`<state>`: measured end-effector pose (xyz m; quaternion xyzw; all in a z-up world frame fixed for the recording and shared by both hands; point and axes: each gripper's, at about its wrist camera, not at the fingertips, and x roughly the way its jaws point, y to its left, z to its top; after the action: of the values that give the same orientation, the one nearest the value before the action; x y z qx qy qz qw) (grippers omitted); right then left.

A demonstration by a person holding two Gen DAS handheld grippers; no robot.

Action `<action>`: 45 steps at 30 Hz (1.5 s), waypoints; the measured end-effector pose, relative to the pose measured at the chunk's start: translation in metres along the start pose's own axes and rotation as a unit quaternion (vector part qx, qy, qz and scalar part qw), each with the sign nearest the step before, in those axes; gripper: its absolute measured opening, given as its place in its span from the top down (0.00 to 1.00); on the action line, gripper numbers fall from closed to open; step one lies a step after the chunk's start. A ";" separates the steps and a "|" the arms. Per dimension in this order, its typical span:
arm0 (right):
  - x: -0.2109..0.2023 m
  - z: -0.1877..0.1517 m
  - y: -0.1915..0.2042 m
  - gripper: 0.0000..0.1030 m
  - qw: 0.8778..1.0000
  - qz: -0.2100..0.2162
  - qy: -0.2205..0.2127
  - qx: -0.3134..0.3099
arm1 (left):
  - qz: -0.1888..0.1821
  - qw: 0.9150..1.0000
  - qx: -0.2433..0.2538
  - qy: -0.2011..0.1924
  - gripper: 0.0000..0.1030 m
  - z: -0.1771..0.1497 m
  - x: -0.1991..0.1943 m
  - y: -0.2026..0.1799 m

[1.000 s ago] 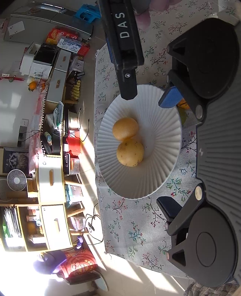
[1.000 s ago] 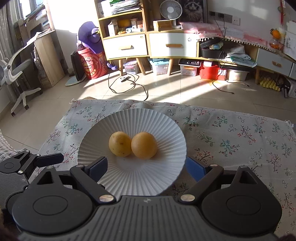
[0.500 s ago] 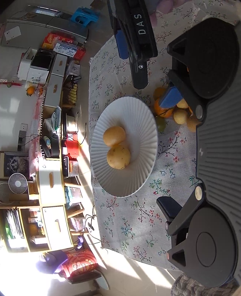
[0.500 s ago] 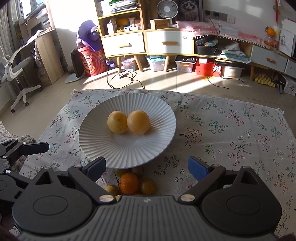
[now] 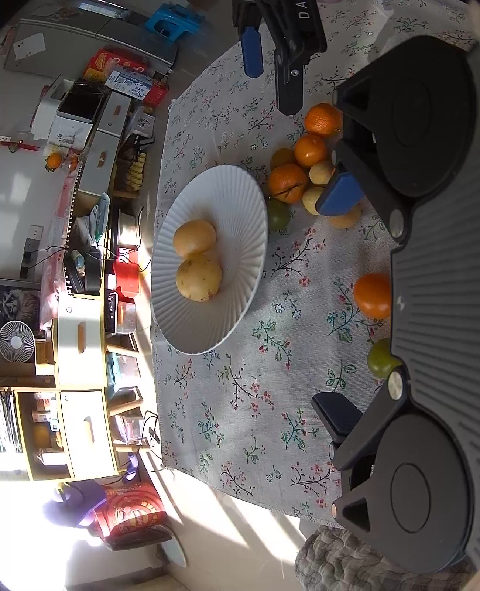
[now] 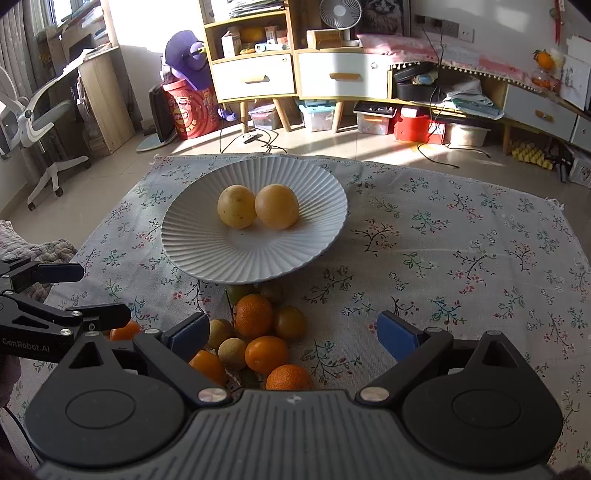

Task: Organize fruits
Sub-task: 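Withdraw both open tools from the bowl toward the remaining fruit, then grasp a leafy-stemmed orange with the left tool while the right tool grasps another orange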

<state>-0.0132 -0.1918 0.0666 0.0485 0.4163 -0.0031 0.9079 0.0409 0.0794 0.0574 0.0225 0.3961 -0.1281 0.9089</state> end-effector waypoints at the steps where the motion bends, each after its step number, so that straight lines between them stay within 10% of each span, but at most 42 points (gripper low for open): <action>1: 0.000 -0.004 0.000 0.06 1.000 -0.006 0.001 -0.007 | 0.004 1.000 -0.001 0.001 0.08 -0.003 -0.001 0.003; 11: 0.002 -0.033 -0.003 0.06 0.999 -0.016 0.017 -0.034 | 0.023 1.000 -0.006 0.019 0.08 -0.022 -0.007 0.023; 25: 0.010 -0.046 0.004 0.24 0.998 0.002 0.018 -0.067 | -0.061 0.997 0.039 -0.023 0.13 -0.004 0.011 -0.041; 45: 0.014 -0.046 0.005 0.49 0.997 0.017 0.011 -0.070 | -0.116 0.993 -0.008 -0.005 0.64 0.015 0.061 -0.076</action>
<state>-0.0386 -0.1823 0.0260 -0.0084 0.4249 0.0422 0.9042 0.0720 -0.0093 0.0282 -0.0317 0.3926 -0.2294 0.8901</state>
